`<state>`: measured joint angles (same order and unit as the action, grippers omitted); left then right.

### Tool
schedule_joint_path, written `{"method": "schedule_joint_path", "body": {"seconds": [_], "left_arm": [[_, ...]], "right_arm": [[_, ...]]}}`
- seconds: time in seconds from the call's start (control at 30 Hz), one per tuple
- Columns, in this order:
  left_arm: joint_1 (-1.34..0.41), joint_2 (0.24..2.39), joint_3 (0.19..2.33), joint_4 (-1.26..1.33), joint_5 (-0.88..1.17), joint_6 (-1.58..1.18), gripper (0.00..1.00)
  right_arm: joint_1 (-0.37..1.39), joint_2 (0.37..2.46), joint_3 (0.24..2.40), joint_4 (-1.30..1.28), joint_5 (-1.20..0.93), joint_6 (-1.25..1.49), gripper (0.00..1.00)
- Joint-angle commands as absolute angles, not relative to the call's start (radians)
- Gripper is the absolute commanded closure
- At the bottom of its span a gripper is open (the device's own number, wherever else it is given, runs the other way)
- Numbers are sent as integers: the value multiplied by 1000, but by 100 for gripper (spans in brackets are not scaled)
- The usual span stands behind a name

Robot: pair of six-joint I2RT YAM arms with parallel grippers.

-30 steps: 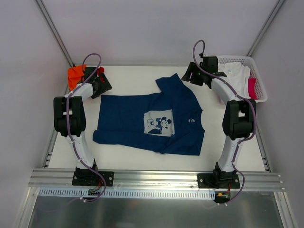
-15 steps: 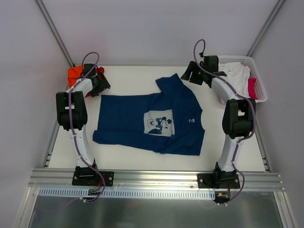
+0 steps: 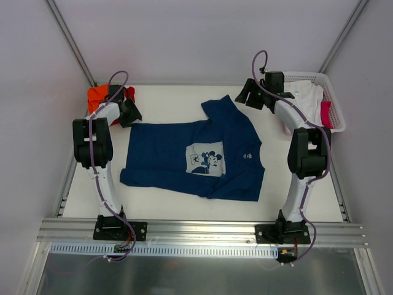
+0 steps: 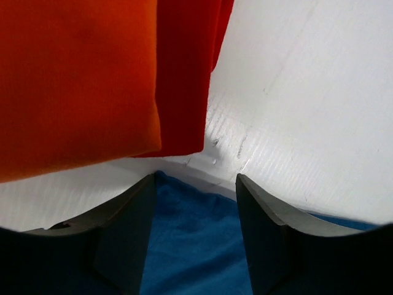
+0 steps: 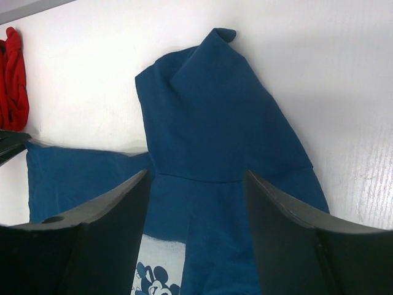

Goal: Fold and stack the t-shirts
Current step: Flatten out the tshirt

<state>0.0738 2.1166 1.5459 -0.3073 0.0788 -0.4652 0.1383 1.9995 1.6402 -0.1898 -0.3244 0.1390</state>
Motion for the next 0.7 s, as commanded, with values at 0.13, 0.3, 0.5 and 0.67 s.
{"method": "schedule_joint_path", "body": {"seconds": [0.13,0.3,0.5,0.67], "left_arm": [[81,2074,1494,-337,104,-483,58],[83,2075,1489,-339,109,-486,93],[83,2071,1483,-342,107,-485,100],[83,2071,1480,-342,109,-482,100]], "right_arm": [[118,2014,1677,-153,-353,153,35],[110,2078,1762,-178,-377,156,34],[97,2250,1929,-204,-439,176,32],[77,2448,2135,-155,-547,257,33]]}}
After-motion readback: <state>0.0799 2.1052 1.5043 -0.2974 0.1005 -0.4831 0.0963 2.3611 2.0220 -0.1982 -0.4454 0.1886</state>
